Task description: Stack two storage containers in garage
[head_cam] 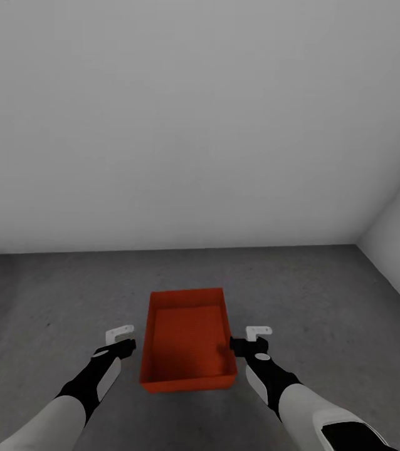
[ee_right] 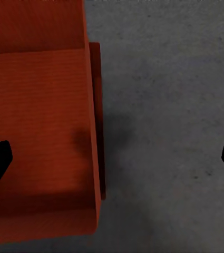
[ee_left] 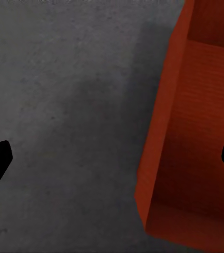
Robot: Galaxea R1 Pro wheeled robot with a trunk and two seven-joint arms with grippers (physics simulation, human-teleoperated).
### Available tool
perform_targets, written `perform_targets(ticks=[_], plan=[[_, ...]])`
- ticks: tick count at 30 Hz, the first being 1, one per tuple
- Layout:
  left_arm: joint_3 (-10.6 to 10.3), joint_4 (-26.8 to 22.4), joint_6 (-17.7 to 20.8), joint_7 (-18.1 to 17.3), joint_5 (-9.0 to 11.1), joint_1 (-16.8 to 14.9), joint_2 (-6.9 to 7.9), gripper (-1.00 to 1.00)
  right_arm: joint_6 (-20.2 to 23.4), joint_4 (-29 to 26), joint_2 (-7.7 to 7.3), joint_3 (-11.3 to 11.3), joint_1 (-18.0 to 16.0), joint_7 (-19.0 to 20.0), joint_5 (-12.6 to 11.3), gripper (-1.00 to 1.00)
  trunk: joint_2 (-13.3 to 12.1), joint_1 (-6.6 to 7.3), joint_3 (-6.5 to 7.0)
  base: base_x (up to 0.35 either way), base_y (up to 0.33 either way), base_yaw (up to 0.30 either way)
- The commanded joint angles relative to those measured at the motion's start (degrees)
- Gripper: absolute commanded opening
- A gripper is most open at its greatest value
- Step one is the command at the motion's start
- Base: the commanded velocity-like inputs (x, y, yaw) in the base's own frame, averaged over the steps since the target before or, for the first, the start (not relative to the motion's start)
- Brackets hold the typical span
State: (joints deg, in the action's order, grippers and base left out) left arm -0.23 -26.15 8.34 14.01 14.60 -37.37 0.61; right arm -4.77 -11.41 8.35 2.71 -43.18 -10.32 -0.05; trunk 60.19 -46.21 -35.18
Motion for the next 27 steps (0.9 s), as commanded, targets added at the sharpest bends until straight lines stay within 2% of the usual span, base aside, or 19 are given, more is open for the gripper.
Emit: perform_targets(ticks=[1,27], plan=[[0.0,-0.1,0.3,0.2,0.3,0.0,0.01,1.00,-0.1,0.1,0.00,0.3,0.0,-0.3,0.0,1.00,-0.4,0.22,0.14,0.000,0.000,0.000],[0.0,0.2,0.3,0.3,0.3,0.0,0.01,1.00,-0.1,0.1,-0.06,0.3,0.0,-0.5,-0.1,1.00,-10.8,5.93,4.81,0.000,0.000,0.000]])
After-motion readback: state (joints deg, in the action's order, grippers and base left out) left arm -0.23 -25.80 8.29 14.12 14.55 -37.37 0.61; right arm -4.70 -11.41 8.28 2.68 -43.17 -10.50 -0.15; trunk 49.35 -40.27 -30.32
